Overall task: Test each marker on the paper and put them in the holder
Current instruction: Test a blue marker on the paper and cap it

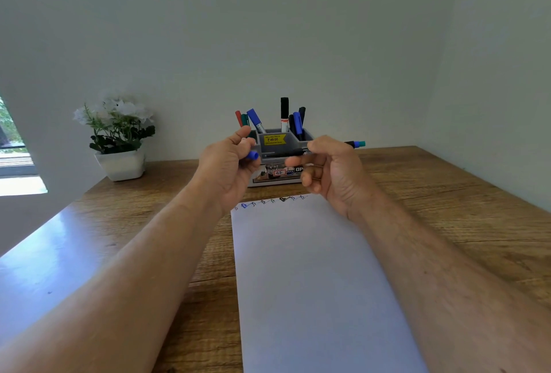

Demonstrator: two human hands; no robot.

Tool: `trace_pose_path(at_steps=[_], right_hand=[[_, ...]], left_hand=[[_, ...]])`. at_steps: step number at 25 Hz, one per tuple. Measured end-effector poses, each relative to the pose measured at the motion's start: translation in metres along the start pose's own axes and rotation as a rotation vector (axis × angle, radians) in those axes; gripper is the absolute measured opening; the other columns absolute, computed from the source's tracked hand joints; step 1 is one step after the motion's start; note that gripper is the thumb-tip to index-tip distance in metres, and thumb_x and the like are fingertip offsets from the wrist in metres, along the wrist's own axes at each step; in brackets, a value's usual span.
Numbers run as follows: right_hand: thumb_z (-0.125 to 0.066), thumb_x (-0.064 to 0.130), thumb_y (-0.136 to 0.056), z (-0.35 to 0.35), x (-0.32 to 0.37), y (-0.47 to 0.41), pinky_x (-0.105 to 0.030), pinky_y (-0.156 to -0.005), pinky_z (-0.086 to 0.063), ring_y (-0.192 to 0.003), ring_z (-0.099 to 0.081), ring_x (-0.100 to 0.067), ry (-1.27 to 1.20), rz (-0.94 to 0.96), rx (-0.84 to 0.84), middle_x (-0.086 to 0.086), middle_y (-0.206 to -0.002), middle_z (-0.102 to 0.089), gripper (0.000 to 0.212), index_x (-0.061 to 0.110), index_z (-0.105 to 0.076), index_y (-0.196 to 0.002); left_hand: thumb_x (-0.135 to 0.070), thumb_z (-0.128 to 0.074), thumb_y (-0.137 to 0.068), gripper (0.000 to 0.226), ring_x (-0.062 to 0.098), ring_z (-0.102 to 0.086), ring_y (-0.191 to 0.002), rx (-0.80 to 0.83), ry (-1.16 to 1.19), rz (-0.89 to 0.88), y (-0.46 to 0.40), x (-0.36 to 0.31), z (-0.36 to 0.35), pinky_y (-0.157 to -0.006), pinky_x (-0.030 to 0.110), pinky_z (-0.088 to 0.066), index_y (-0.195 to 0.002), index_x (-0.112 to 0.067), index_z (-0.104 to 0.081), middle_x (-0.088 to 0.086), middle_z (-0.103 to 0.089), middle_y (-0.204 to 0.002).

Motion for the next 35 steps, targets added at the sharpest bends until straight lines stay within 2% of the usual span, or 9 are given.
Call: trace_pose_path(at_steps=[5,9,13,15,18,22,25,30,35], right_hand=[[-0.052,0.016,-0.093,0.0,0.002,-0.001,-0.018,-0.037,-0.036,-0.039,-0.052,-0.014,0.013,0.019,0.002,-0.018,-0.089,-0.075,0.005,0.012,-0.052,-0.089],[-0.057,0.016,-0.091,0.0,0.0,-0.002,-0.018,-0.037,-0.035,-0.037,-0.05,-0.014,0.036,0.017,0.007,-0.019,-0.09,-0.075,0.014,0.017,-0.053,-0.078],[-0.069,0.017,-0.086,0.004,0.002,-0.003,-0.018,-0.037,-0.037,-0.035,-0.051,-0.014,0.053,0.038,-0.009,-0.02,-0.089,-0.075,0.024,0.025,-0.068,-0.064],[-0.073,0.012,-0.082,0.007,0.005,-0.003,-0.018,-0.036,-0.037,-0.037,-0.051,-0.014,0.068,0.062,-0.035,-0.018,-0.085,-0.075,0.013,0.024,-0.074,-0.077],[-0.072,0.008,-0.082,0.006,0.003,-0.003,-0.018,-0.036,-0.038,-0.041,-0.054,-0.014,0.062,0.057,-0.024,-0.016,-0.088,-0.075,0.018,0.017,-0.075,-0.097],[-0.063,0.015,-0.09,-0.002,0.0,-0.002,-0.019,-0.036,-0.039,-0.044,-0.057,-0.014,0.095,0.024,0.025,-0.012,-0.095,-0.076,0.021,0.014,-0.072,-0.108],[-0.066,0.014,-0.089,0.0,0.002,-0.002,-0.02,-0.036,-0.04,-0.043,-0.057,-0.014,0.259,0.064,-0.013,-0.007,-0.087,-0.077,0.015,0.014,-0.069,-0.104],[-0.078,0.026,-0.08,-0.008,0.009,0.005,-0.011,-0.052,-0.045,-0.063,-0.064,0.0,0.898,0.327,-0.074,0.009,-0.07,-0.07,0.009,0.023,-0.072,-0.087],[-0.074,0.023,-0.083,-0.012,0.012,0.001,-0.001,-0.057,-0.038,-0.07,-0.058,0.014,0.968,0.404,-0.06,0.018,-0.078,-0.068,0.016,0.024,-0.073,-0.099]], left_hand=[[0.001,-0.047,-0.098,0.025,0.014,-0.061,-0.077,0.006,0.006,-0.001,0.001,0.001,-0.003,-0.071,0.024,-0.059,-0.115,-0.006,-0.064,0.008,-0.066,-0.092],[0.001,-0.048,-0.098,0.025,0.014,-0.061,-0.079,0.053,-0.033,-0.014,0.002,0.003,-0.009,-0.072,0.025,-0.056,-0.117,-0.007,-0.062,0.006,-0.065,-0.089],[0.0,-0.053,-0.097,0.022,0.02,-0.064,-0.089,0.046,-0.089,-0.017,0.0,0.005,-0.006,-0.07,0.026,-0.058,-0.115,-0.01,-0.06,0.012,-0.067,-0.105],[-0.002,-0.06,-0.093,0.02,0.021,-0.067,-0.087,-0.006,-0.038,-0.027,-0.002,0.002,0.002,-0.065,0.025,-0.059,-0.11,-0.012,-0.059,0.014,-0.068,-0.102],[-0.004,-0.071,-0.084,0.033,0.017,-0.07,-0.073,-0.074,0.03,-0.053,-0.005,-0.003,0.013,-0.057,0.023,-0.057,-0.113,-0.011,-0.055,0.014,-0.069,-0.094],[-0.012,-0.077,-0.079,0.042,0.014,-0.07,-0.064,-0.079,0.014,-0.059,-0.007,-0.002,0.016,-0.054,0.022,-0.057,-0.115,-0.006,-0.058,0.016,-0.072,-0.095],[-0.019,-0.076,-0.08,0.03,0.013,-0.066,-0.061,-0.084,-0.024,-0.088,-0.009,-0.002,0.018,-0.056,0.022,-0.059,-0.105,-0.005,-0.064,0.014,-0.073,-0.089],[-0.022,-0.073,-0.083,0.021,0.014,-0.065,-0.062,-0.143,-0.116,-0.157,-0.011,-0.007,0.027,-0.057,0.024,-0.059,-0.1,-0.011,-0.068,0.012,-0.074,-0.087],[-0.021,-0.074,-0.082,0.019,0.015,-0.067,-0.063,-0.181,-0.127,-0.19,-0.013,-0.011,0.032,-0.054,0.023,-0.056,-0.097,-0.011,-0.067,0.009,-0.075,-0.081]])
Point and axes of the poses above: each hand's wrist, its own y-axis away from the middle knuckle, its own z-axis out of the back of the hand, x = y × z, the point moved 8 cm from there along -y, towards the middle knuckle
